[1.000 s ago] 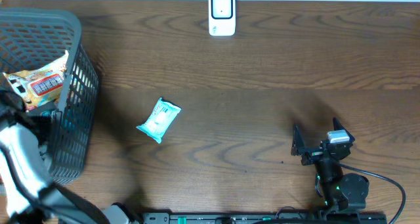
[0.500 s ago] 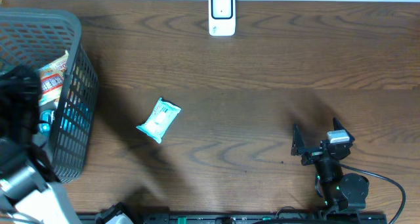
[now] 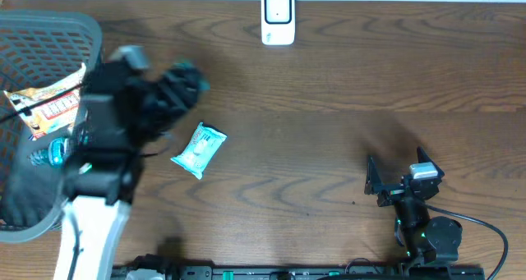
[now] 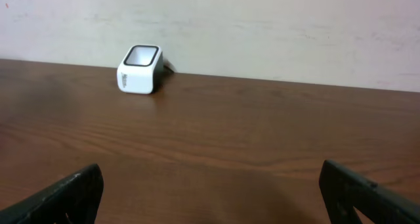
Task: Scan the item barcode
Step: 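Carry the tin out and set it beside the wipes pack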
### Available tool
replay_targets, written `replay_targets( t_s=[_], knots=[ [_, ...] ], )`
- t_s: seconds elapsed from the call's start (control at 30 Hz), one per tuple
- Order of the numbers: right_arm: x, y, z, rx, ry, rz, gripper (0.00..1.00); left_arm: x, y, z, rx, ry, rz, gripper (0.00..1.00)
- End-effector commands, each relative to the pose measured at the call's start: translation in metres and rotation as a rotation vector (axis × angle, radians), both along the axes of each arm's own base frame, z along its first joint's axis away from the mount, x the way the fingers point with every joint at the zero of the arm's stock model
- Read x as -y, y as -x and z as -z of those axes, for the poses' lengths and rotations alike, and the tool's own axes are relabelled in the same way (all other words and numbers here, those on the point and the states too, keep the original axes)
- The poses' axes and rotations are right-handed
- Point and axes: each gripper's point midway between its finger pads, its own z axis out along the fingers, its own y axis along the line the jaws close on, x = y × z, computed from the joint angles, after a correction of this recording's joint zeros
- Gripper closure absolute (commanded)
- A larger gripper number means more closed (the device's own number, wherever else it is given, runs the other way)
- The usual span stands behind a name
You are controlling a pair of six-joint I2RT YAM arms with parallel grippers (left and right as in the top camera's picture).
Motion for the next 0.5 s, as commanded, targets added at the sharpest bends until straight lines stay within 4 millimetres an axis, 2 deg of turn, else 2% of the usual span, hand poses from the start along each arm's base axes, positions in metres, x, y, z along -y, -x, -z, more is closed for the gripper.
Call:
replay_targets(
  t_s=[0.0, 0.27, 0.37, 0.47],
  knots=[
    [-0.002, 0.001, 0.0, 0.004, 0.004, -0.009, 0.01, 0.02, -0.007, 0.032, -0.043, -0.192, 0.072, 0.44],
    [-0.002, 0.001, 0.0, 0.004, 0.004, -0.009, 0.01, 0.077, 0.001, 0.144, -0.27, -0.467, 0.334, 0.44],
    [-0.002, 0.001, 0.0, 0.004, 0.004, -0.009, 0.01, 0.087, 0.005, 0.178, -0.333, -0.531, 0.412, 0.44],
    [-0.002, 0.001, 0.0, 0.004, 0.004, -0.009, 0.01, 0.085, 0.008, 0.209, -0.389, -0.611, 0.462, 0.43]
  ],
)
